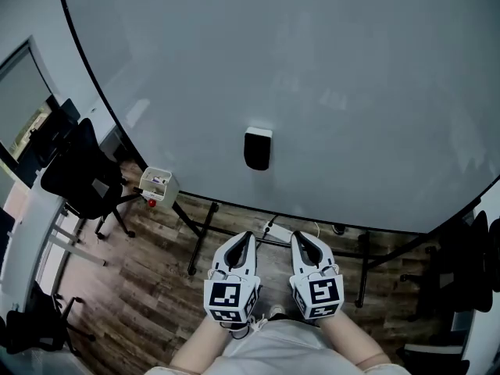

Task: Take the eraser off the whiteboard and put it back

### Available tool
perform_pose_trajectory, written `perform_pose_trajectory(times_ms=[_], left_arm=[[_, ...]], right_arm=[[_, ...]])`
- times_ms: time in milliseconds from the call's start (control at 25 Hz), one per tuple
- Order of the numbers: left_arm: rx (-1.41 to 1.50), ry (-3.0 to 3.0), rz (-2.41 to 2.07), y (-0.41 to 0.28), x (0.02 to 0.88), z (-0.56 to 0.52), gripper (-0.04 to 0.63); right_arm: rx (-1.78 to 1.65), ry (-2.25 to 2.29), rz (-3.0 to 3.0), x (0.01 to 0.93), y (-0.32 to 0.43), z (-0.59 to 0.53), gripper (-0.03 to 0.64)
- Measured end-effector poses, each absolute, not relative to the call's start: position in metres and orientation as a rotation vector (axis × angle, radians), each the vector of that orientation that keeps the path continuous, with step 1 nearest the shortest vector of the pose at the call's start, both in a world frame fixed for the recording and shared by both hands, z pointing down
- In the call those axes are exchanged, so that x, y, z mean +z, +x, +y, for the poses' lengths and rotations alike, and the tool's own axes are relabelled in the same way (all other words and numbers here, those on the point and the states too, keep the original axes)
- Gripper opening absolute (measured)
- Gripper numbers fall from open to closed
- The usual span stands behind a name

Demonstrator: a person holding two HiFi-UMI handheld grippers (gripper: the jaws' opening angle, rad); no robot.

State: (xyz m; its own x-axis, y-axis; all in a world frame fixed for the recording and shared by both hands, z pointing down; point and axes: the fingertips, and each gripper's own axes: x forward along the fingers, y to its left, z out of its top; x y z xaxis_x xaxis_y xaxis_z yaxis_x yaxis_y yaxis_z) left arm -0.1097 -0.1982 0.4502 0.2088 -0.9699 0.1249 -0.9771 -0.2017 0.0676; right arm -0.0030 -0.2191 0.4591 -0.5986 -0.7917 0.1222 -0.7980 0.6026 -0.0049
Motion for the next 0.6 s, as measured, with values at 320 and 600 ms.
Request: perform_pose_trajectory(times_ms=[320, 600], left_arm=[[0.051, 2.391, -1.915, -0.111, 0.425, -0.258, 0.018], [-0.015, 2.437, -1.870, -0.119, 0.399, -0.289, 0.020]], right_arm=[[0.047, 1.412, -2.694, 0.442, -0.003, -0.268, 0.029], [0.045, 1.564, -2.625, 0.431, -0.003, -0.285, 0.029]])
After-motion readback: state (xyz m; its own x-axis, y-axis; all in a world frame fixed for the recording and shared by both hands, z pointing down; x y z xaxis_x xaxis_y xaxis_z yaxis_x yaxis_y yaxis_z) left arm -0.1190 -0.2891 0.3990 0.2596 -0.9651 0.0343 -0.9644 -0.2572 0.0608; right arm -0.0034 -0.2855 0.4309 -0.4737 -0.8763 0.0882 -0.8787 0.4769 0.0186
